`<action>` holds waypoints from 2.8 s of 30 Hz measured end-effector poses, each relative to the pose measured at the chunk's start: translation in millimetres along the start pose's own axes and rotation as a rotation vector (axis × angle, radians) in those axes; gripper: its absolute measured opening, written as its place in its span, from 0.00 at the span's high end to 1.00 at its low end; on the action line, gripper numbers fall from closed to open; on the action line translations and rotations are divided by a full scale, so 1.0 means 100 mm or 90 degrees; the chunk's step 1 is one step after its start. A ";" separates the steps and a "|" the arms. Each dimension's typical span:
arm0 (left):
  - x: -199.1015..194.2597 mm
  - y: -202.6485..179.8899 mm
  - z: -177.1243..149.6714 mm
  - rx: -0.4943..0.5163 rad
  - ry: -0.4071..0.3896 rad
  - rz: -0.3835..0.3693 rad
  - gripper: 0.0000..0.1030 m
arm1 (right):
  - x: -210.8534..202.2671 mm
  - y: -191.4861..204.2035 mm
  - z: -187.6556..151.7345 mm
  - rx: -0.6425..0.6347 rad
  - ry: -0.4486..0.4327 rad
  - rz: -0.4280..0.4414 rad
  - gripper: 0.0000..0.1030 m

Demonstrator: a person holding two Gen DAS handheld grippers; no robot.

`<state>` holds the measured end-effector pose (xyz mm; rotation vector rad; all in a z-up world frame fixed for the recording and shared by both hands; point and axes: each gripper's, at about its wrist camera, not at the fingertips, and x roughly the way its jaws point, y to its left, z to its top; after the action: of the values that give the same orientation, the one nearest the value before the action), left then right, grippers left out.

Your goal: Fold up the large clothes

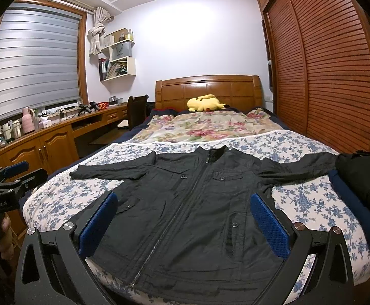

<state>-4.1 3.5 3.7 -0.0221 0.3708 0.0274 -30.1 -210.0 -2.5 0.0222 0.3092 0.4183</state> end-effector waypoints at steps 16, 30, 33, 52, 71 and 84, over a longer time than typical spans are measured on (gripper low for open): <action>-0.01 0.00 0.01 0.003 0.001 0.002 0.00 | -0.01 0.00 0.01 0.000 -0.001 0.004 0.00; -0.01 0.01 0.02 0.004 0.000 0.006 0.00 | -0.03 0.01 0.01 0.000 -0.004 0.006 0.00; -0.02 0.03 0.04 0.003 0.000 0.005 0.00 | -0.03 0.01 0.01 -0.001 -0.005 0.007 0.00; -0.04 0.02 0.06 0.004 -0.002 0.006 0.00 | -0.04 0.01 0.00 0.002 -0.004 0.010 0.00; 0.43 0.25 -0.25 -0.015 0.062 0.031 0.00 | 0.41 0.05 -0.05 -0.005 0.049 0.031 0.00; 0.74 0.60 -0.44 -0.024 0.096 0.055 0.00 | 0.84 0.08 -0.01 -0.014 0.079 0.060 0.00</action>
<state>46.8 64.5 -65.3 -0.0456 0.5219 0.1182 39.7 -168.4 -26.9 -0.0102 0.4270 0.5170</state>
